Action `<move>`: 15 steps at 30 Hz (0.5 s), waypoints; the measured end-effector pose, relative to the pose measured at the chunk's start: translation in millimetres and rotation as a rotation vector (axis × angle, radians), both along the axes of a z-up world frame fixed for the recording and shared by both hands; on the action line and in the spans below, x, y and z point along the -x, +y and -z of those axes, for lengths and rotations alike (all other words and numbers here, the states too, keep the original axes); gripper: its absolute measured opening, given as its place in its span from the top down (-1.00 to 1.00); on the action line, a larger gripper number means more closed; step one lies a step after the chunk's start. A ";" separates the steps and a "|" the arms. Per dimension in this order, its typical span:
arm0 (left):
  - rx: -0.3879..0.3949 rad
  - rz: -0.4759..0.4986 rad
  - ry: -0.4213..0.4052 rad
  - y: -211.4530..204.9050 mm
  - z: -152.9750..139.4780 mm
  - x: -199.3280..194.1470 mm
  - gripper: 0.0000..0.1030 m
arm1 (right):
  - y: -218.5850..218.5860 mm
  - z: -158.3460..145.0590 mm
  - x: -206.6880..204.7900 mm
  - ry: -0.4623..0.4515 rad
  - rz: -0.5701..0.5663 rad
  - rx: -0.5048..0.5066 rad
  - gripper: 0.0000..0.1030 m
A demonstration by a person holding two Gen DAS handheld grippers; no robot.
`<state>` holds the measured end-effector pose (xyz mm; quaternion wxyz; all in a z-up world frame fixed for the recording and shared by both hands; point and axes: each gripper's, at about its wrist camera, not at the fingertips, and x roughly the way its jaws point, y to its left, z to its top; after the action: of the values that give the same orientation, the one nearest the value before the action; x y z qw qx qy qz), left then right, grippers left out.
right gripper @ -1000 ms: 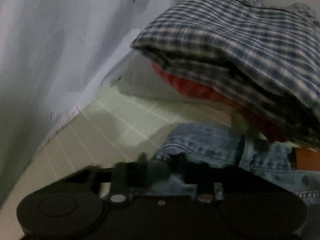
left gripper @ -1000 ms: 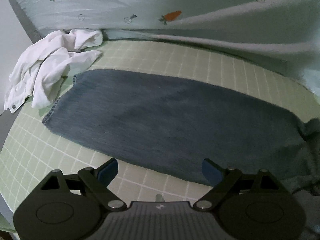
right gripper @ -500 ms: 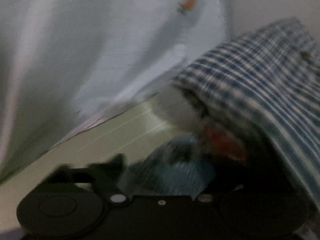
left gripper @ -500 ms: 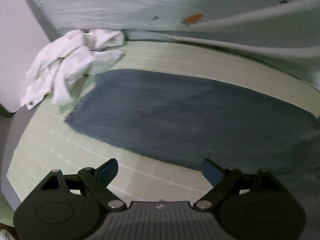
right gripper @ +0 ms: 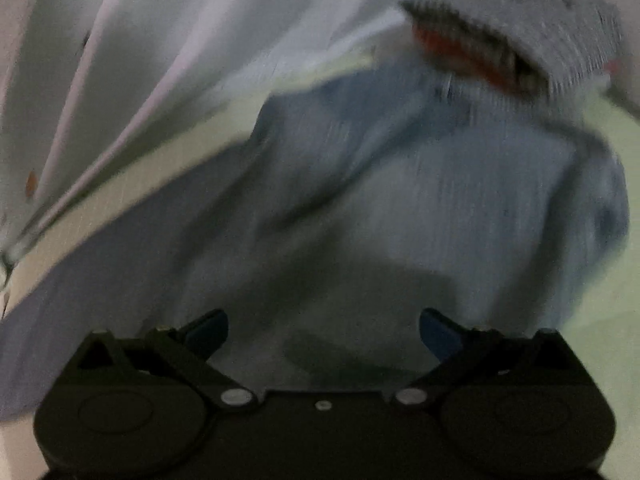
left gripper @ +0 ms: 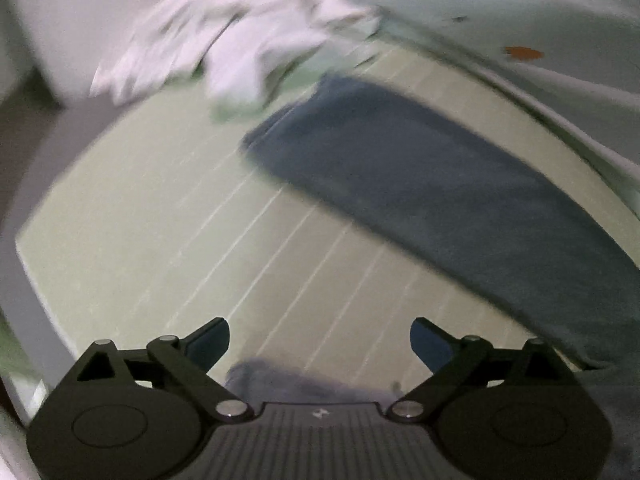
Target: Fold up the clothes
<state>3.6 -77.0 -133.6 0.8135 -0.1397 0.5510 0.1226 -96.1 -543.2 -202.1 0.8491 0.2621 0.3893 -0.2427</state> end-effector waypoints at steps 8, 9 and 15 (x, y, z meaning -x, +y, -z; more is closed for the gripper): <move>0.226 -0.122 0.109 75.6 47.8 20.0 -0.88 | 74.6 -8.2 32.4 0.050 -0.056 0.027 -1.00; 0.270 -0.119 0.113 80.5 51.6 20.4 -0.88 | 82.3 -8.5 36.1 0.049 -0.049 0.024 -1.00; 0.439 -0.033 0.138 90.2 66.1 7.6 -0.88 | 116.6 -0.3 48.4 0.066 -0.004 -0.024 -1.00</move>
<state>-4.1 13.3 -199.7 0.7220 -0.3133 0.6165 0.0223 -144.5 -426.6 -201.8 0.8330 0.2634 0.4205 -0.2448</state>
